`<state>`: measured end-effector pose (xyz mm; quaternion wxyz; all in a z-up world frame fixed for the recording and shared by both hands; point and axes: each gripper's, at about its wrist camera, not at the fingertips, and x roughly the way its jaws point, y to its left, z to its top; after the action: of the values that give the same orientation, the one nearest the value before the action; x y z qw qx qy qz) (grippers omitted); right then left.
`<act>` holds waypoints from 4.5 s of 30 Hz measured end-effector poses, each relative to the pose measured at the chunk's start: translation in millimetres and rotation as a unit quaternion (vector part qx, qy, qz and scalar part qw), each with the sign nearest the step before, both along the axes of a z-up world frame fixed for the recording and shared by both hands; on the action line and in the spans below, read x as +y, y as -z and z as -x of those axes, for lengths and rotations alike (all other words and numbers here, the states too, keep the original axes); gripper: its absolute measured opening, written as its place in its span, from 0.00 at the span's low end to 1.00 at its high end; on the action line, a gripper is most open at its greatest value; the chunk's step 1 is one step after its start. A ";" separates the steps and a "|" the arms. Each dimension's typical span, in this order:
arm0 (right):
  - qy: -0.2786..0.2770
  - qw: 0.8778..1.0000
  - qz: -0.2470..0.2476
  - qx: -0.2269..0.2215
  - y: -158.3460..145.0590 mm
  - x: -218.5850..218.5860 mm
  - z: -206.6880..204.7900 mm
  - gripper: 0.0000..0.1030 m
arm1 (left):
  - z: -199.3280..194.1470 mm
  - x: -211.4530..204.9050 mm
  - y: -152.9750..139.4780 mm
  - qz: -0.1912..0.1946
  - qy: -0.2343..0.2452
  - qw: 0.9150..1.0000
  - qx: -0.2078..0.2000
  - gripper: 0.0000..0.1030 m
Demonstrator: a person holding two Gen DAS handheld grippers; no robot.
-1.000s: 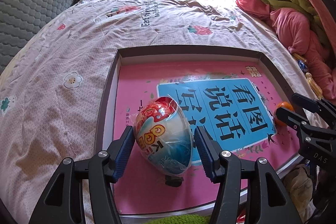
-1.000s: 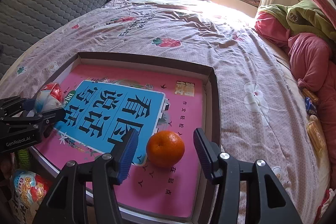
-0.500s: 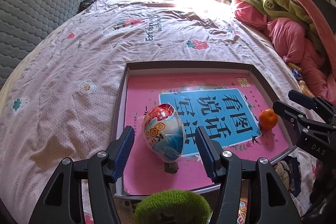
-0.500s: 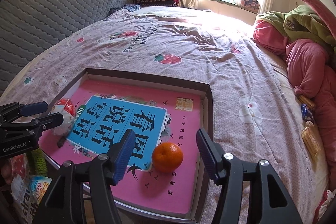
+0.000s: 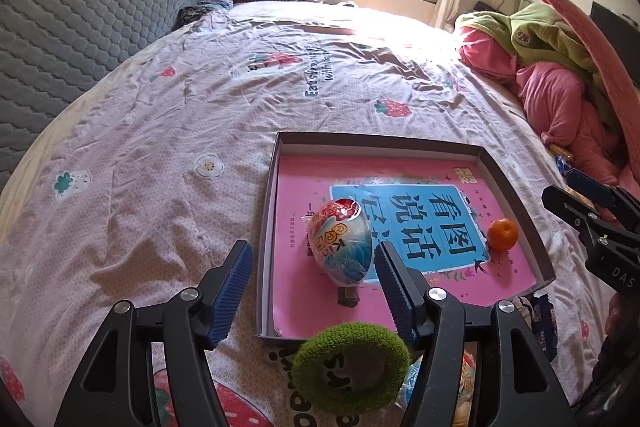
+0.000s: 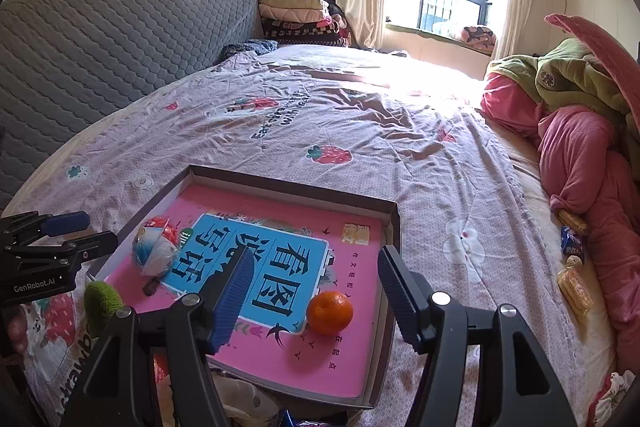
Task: Organize objects
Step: 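Withdraw both open tools from the tray back toward the remaining objects, then move the right tool toward the white plastic bag while the left tool approaches the second mandarin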
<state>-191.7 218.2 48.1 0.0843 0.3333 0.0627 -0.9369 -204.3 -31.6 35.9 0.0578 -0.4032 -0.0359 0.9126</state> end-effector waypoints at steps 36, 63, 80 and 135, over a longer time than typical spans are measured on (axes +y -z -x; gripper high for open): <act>-0.007 0.999 0.046 0.018 -16.2 19.5 -89.0 0.68 | -107.5 30.2 -6.0 0.012 0.016 1.000 0.019 0.68; -0.009 0.999 0.034 -0.002 6.8 10.9 -139.4 0.73 | -164.6 57.8 5.3 0.033 0.054 0.998 0.004 0.68; -0.019 1.000 0.012 -0.012 16.1 -5.4 -148.9 0.73 | -176.7 56.7 25.1 0.030 0.067 0.997 -0.028 0.68; -0.036 0.998 -0.021 -0.054 59.9 -34.7 -118.2 0.72 | -157.4 77.0 66.0 0.003 0.103 0.992 -0.072 0.68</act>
<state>-73.5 183.5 -11.8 0.1140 0.3826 0.0898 -0.9124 -46.9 45.5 -30.1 0.1481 -0.4699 0.0043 0.8702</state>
